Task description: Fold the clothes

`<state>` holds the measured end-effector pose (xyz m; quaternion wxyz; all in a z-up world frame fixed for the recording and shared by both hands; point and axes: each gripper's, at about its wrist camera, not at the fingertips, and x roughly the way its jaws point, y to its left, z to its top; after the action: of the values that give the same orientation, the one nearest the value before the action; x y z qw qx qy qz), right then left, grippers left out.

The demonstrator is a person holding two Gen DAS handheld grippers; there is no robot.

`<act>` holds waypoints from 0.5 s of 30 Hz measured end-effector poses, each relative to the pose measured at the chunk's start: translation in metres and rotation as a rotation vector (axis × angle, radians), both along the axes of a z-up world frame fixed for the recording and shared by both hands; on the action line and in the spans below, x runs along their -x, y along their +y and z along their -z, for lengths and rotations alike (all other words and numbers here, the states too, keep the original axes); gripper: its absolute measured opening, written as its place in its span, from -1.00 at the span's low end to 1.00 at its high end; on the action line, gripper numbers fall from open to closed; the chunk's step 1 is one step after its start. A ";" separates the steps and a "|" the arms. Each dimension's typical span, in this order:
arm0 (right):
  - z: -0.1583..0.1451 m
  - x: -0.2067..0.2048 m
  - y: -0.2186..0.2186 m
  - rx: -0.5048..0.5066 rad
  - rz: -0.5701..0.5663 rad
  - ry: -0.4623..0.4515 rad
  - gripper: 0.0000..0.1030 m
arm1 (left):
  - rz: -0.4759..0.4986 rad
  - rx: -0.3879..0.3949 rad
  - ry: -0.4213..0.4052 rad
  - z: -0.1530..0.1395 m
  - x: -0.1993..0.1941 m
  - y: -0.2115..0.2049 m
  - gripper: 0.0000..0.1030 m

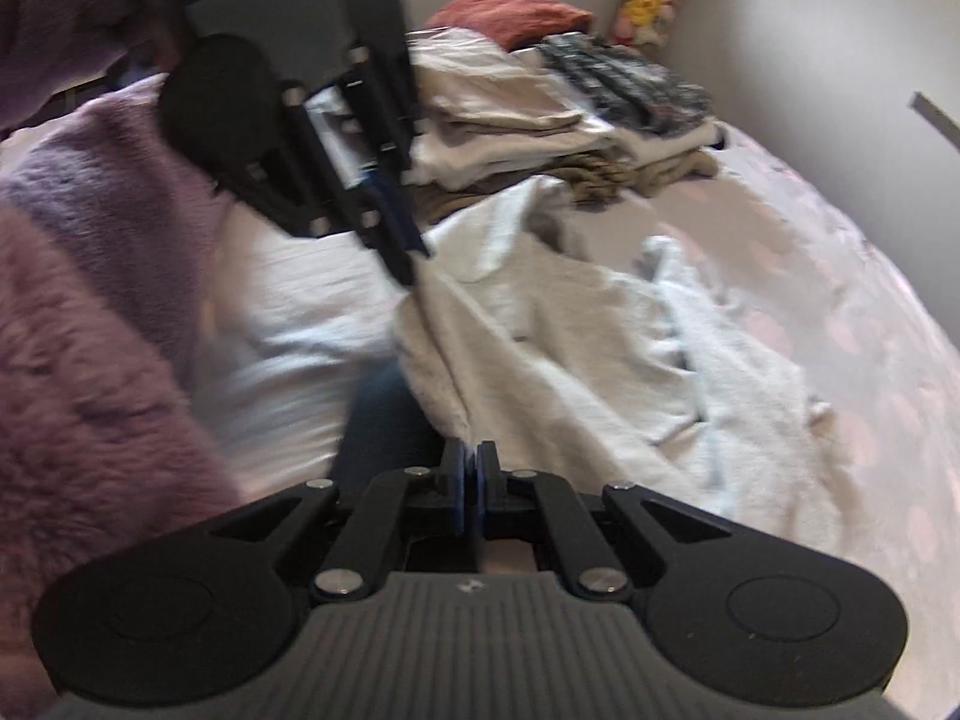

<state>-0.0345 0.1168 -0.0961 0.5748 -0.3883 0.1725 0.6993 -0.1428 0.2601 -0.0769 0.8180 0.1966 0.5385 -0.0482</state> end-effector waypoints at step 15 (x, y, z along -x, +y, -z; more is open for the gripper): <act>0.013 -0.022 0.023 0.059 0.031 0.177 -0.36 | -0.005 -0.033 0.048 0.030 0.002 0.000 -0.92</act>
<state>-0.0126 0.1395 -0.1095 0.5566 -0.3389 0.2491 0.7165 -0.1453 0.2601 -0.1074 0.8016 0.2075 0.5592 -0.0418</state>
